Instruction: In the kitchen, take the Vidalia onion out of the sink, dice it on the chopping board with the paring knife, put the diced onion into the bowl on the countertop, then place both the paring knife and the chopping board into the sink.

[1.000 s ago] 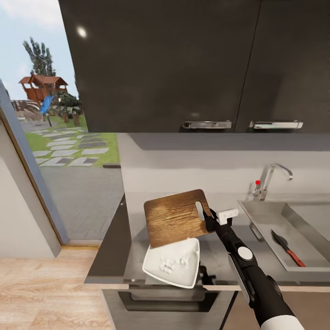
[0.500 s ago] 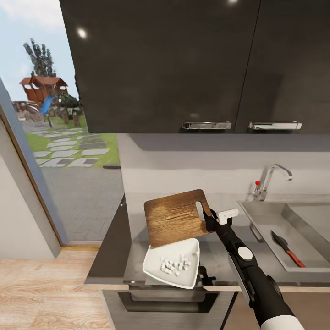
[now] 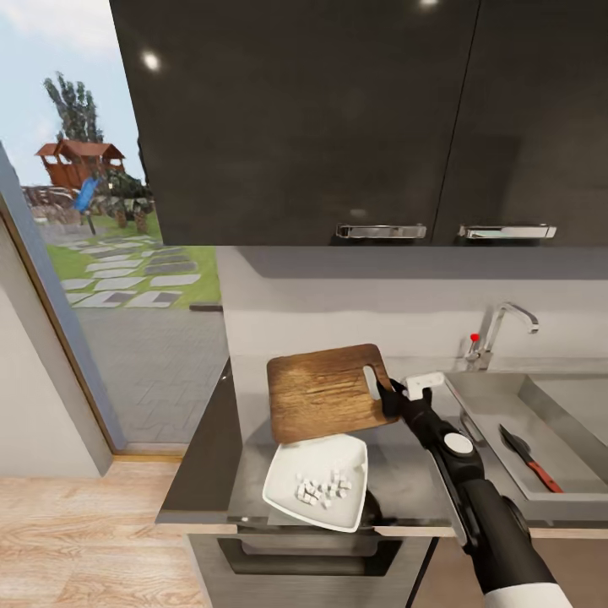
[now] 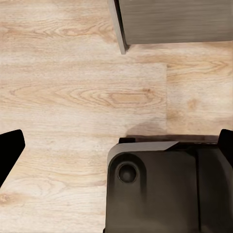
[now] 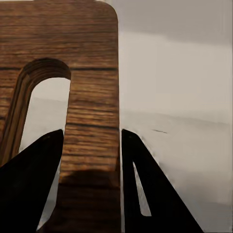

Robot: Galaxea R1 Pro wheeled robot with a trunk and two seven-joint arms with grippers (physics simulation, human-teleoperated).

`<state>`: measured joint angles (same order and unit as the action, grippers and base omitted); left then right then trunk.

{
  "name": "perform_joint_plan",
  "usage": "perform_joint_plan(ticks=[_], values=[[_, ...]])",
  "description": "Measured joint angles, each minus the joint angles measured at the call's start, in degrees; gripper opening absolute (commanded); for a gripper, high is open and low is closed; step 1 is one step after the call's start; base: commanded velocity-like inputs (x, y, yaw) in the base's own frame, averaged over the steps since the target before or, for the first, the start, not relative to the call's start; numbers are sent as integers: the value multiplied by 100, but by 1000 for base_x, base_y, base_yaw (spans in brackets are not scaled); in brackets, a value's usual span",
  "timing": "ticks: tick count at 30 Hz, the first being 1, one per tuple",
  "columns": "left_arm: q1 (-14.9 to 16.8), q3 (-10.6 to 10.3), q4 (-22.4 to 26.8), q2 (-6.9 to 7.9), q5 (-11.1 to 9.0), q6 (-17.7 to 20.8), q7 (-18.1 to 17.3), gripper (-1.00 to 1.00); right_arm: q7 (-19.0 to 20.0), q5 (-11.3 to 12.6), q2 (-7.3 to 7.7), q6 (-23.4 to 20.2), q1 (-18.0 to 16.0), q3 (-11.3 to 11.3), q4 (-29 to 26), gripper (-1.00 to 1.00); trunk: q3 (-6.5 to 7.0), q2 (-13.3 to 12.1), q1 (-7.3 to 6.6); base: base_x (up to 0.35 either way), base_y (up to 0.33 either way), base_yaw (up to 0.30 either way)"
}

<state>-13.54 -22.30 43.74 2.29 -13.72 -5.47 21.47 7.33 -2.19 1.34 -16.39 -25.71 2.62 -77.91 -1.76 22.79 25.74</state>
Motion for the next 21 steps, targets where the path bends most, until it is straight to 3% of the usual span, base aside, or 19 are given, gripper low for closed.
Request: perform_joint_plan(ticks=[5, 21], values=[[-2, -1, 3, 0, 0, 0, 0, 100, 11, 355, 3, -654, 0, 0, -361, -100, 0, 0, 0, 0, -62, 0], [1, -3, 3, 1, 0, -1, 0, 100, 1, 360, -5, -712, 1, 3, -393, -100, 0, -1, 0, 0, -289, 0]])
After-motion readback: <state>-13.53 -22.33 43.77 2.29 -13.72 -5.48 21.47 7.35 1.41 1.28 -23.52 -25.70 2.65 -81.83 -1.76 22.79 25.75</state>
